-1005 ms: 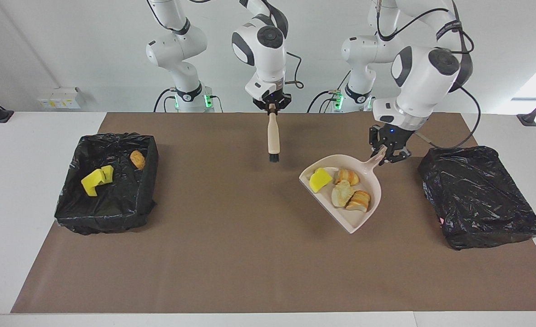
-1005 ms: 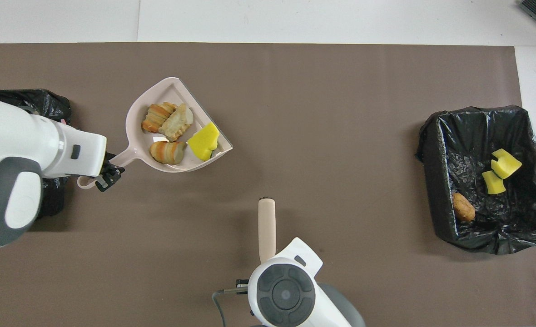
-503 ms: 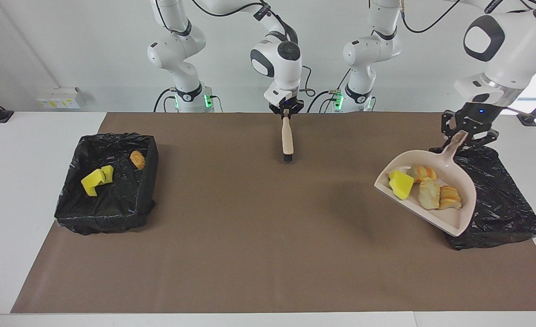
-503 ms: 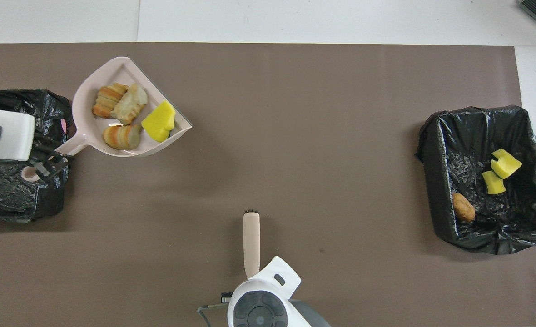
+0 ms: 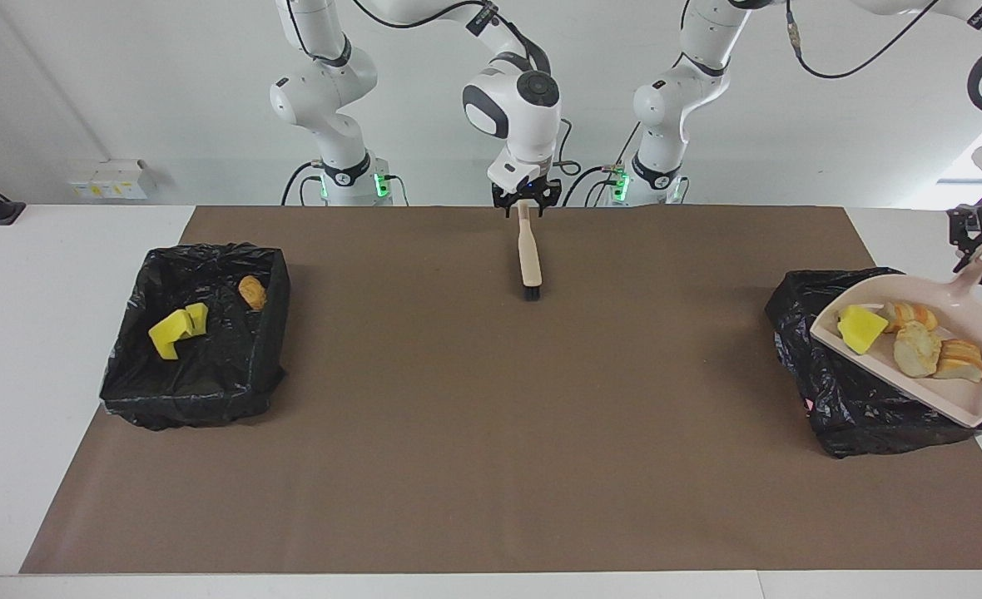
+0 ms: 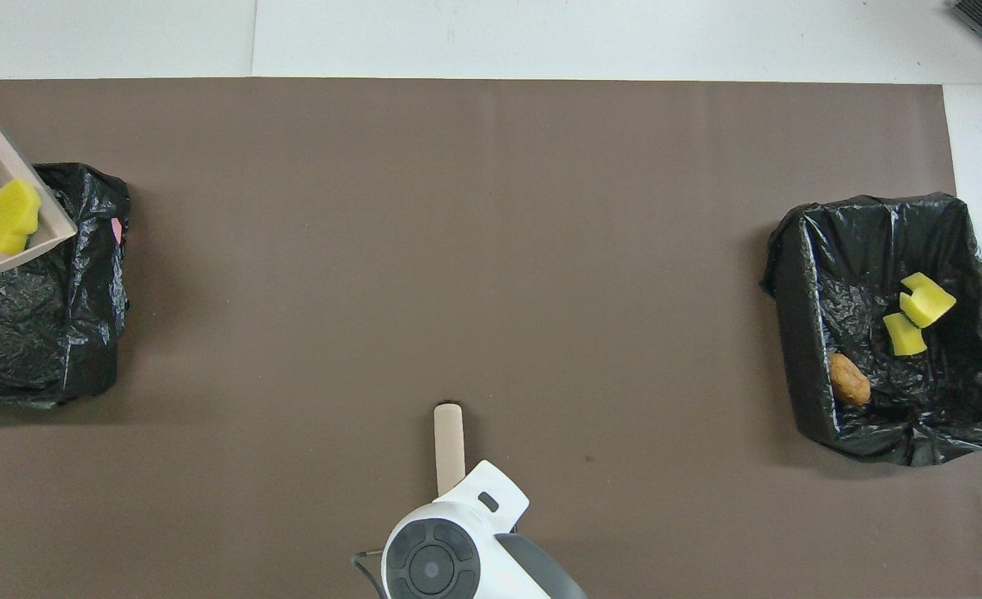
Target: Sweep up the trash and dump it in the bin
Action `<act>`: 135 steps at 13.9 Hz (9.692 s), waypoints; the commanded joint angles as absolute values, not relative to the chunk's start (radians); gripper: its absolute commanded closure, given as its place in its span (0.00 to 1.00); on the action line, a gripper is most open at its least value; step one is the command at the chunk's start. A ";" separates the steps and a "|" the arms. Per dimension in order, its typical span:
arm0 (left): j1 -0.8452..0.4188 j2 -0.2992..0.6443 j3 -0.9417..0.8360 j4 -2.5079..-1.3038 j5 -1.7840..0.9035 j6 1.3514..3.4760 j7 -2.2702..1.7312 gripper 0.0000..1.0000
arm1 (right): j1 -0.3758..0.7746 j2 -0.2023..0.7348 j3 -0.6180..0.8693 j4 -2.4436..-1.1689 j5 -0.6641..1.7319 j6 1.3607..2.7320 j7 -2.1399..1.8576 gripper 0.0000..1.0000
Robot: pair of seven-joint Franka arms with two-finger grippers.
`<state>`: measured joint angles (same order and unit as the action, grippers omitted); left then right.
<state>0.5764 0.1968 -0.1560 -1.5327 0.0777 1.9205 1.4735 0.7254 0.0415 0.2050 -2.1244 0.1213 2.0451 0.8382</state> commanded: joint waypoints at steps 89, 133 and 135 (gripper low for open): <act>-0.146 0.109 -0.190 -1.787 0.032 1.973 -0.176 0.00 | 0.028 -0.092 -0.087 -1.646 0.000 1.537 -0.051 0.00; -0.035 -0.136 0.012 -1.621 -0.054 1.517 0.043 0.00 | 0.028 -0.091 -0.087 -1.646 0.000 1.537 -0.051 0.00; -0.035 -0.137 0.012 -1.621 -0.054 1.519 0.035 0.00 | 0.028 -0.092 -0.087 -1.646 0.000 1.537 -0.051 0.00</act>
